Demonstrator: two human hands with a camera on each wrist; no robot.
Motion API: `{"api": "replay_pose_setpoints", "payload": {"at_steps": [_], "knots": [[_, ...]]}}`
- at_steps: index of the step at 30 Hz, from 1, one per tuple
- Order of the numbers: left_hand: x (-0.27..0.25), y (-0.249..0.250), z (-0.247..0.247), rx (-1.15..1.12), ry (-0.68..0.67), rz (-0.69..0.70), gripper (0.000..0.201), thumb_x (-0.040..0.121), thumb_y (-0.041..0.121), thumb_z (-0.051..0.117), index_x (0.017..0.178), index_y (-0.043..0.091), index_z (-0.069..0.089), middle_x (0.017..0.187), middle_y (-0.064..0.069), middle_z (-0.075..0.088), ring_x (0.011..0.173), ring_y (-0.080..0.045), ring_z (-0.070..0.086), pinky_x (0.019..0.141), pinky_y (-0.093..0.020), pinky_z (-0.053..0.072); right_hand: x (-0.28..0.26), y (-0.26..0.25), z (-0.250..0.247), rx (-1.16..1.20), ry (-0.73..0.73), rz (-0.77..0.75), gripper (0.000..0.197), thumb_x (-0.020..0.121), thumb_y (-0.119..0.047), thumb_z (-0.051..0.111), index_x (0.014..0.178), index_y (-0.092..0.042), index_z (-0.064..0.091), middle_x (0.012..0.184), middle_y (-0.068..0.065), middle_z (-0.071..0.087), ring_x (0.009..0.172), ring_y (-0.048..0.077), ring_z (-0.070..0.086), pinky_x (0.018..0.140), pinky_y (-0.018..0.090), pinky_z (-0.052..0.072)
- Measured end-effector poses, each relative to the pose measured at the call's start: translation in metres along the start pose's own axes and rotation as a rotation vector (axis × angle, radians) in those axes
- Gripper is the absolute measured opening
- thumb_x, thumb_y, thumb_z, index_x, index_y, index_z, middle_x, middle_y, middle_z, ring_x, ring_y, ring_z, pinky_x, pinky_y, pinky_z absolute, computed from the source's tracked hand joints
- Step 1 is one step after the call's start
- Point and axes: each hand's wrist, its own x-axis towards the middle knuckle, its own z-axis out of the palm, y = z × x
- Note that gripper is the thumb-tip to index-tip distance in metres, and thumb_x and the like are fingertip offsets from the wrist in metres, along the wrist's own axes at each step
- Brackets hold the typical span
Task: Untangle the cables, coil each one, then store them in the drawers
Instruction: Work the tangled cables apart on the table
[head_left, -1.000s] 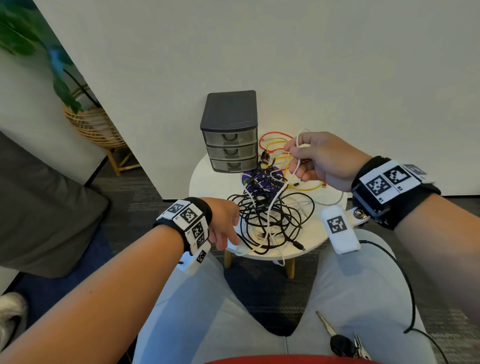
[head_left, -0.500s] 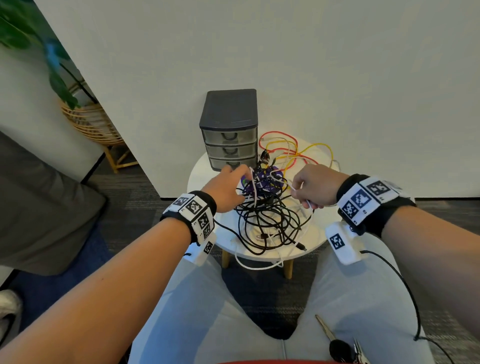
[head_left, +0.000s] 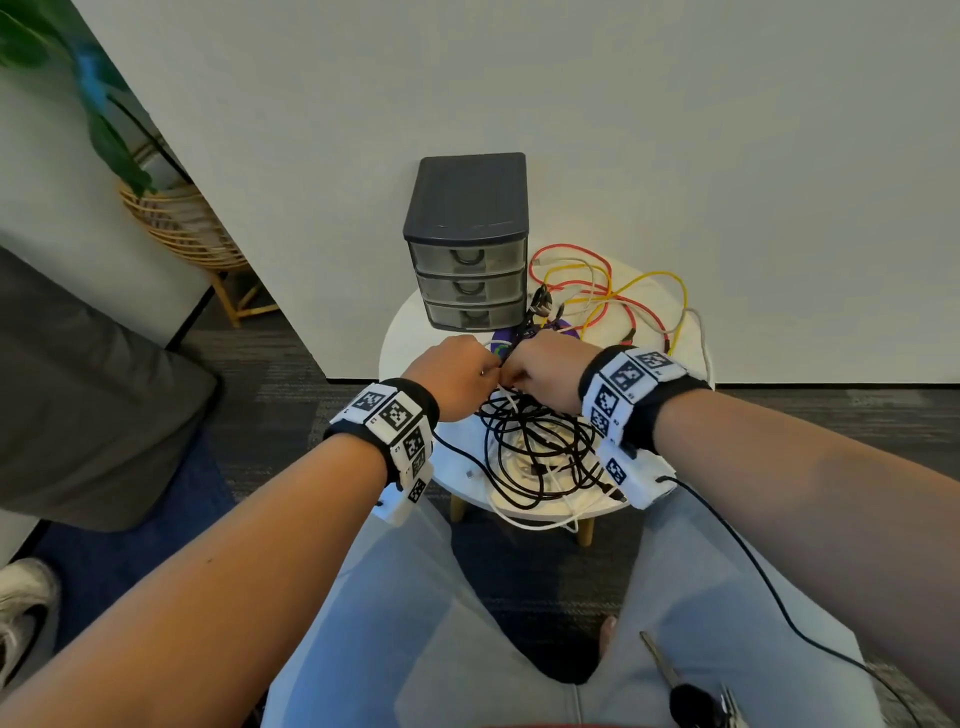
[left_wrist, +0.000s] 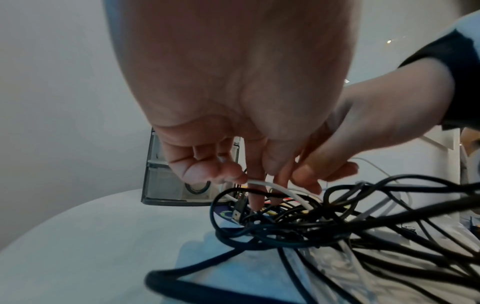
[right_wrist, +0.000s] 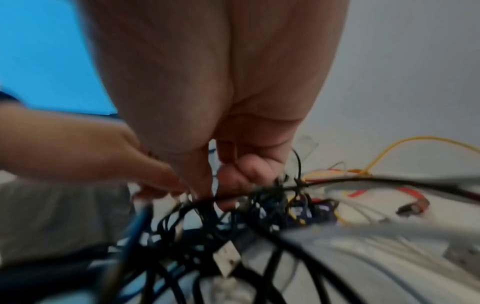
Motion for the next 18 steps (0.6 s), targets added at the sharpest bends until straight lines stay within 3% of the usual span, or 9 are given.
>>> {"api": "replay_pose_setpoints", "payload": {"at_steps": [4,7,9,11,15,18], "knots": [[0.002,-0.003,0.002,-0.007,0.002,-0.014,0.032,0.101,0.021,0.049,0.075,0.009,0.062,0.071,-0.005,0.047,0.072,-0.026,0.052,0.053,-0.030,0.028,0.010,0.002,0.005,-0.052,-0.054,-0.007,0.034,0.094,-0.003,0.044,0.095,-0.022,0.072,0.090,0.010,0.067,0.086,0.031,0.062,0.071,0.040,0.052],[0.003,-0.003,0.001,-0.013,0.011,-0.004,0.031,0.100,0.024,0.052,0.089,0.005,0.074,0.086,-0.010,0.052,0.079,-0.027,0.054,0.058,-0.029,0.033,0.016,0.004,0.006,-0.086,-0.074,-0.037,0.032,0.093,-0.003,0.047,0.079,-0.026,0.064,0.082,0.009,0.063,0.083,0.033,0.063,0.074,0.044,0.055],[0.003,-0.003,0.001,-0.036,0.023,0.013,0.029,0.098,0.028,0.057,0.092,0.007,0.077,0.100,-0.010,0.053,0.088,-0.027,0.055,0.070,-0.033,0.043,0.019,0.005,0.007,-0.101,-0.089,-0.035,0.029,0.095,-0.007,0.049,0.088,-0.028,0.068,0.085,0.007,0.061,0.084,0.032,0.062,0.075,0.041,0.054],[0.003,-0.005,0.000,-0.083,0.043,0.030,0.028,0.095,0.030,0.064,0.087,0.007,0.077,0.103,-0.009,0.057,0.090,-0.026,0.056,0.079,-0.038,0.049,0.021,0.006,0.007,-0.116,-0.077,-0.043,0.023,0.097,-0.011,0.050,0.105,-0.021,0.068,0.089,0.006,0.058,0.087,0.031,0.062,0.074,0.038,0.051],[0.004,-0.007,0.000,-0.090,0.055,0.058,0.031,0.094,0.033,0.065,0.080,0.009,0.078,0.087,-0.012,0.070,0.084,-0.028,0.063,0.079,-0.042,0.051,0.023,0.006,0.004,-0.152,-0.076,-0.078,0.016,0.100,-0.014,0.051,0.106,-0.010,0.064,0.092,0.009,0.056,0.091,0.032,0.061,0.071,0.033,0.040],[0.005,-0.007,0.001,-0.071,0.008,0.055,0.033,0.096,0.035,0.064,0.084,0.009,0.079,0.086,-0.012,0.071,0.081,-0.028,0.063,0.075,-0.038,0.050,0.022,0.009,0.006,-0.127,-0.065,-0.086,0.017,0.099,-0.016,0.055,0.111,-0.014,0.066,0.097,0.005,0.056,0.097,0.029,0.061,0.075,0.034,0.043]]}}
